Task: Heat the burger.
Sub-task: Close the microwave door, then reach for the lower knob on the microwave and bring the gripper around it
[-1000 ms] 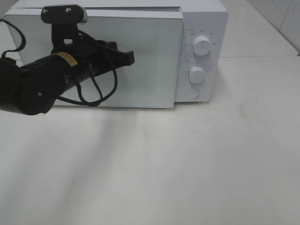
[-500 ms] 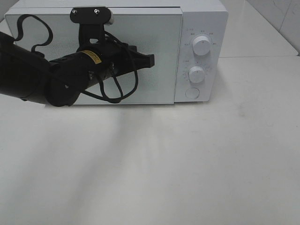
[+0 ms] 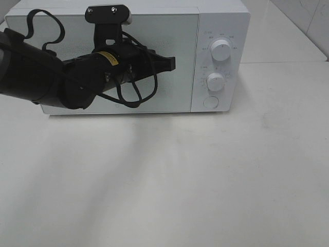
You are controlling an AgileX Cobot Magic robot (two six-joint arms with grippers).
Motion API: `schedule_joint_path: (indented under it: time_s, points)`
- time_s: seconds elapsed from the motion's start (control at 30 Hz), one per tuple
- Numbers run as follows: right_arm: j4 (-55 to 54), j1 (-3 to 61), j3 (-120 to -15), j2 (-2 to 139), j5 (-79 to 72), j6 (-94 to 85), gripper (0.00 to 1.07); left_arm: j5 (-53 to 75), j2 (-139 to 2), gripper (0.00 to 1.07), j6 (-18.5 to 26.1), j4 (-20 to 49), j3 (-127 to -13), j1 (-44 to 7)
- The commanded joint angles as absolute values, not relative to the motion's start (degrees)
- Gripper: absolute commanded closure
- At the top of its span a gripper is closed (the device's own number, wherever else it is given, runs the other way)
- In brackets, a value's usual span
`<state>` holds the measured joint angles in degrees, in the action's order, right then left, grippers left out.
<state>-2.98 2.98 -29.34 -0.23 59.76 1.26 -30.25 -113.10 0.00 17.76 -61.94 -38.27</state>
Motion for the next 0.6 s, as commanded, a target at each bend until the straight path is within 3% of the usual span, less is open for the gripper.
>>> schedule_joint_path:
  time_s: [0.03,0.23,0.4,0.47,0.5,0.57,0.6]
  points:
    - [-2.86,2.58,-29.34,-1.78,59.24,1.49,0.32,-24.69,-110.75,1.07,0.34,20.28,-62.68,-39.53]
    - [-2.86,2.58,-29.34,-1.78,59.24,1.49,0.32,-15.36,-107.43,1.07,4.98,20.28,-61.48,-41.48]
    - [-2.86,2.58,-29.34,-1.78,59.24,1.49,0.32,-7.79,-105.42,1.07,5.16,20.28,-61.54,-41.48]
    - [-2.86,2.58,-29.34,-1.78,59.24,1.49,0.32,-1.43,-104.05,0.95,5.16,20.23,-61.54,-41.48]
    - [-2.86,2.58,-29.34,-1.78,59.24,1.49,0.32,-1.43,-104.05,0.95,5.16,20.23,-61.54,-41.48]
    - [-2.86,2.58,-29.34,-1.78,59.24,1.49,0.32,5.04,-102.85,0.57,5.1,20.17,-61.54,-41.48]
    - [-2.86,2.58,-29.34,-1.78,59.24,1.49,0.32,5.04,-102.85,0.57,5.1,20.17,-61.54,-41.48]
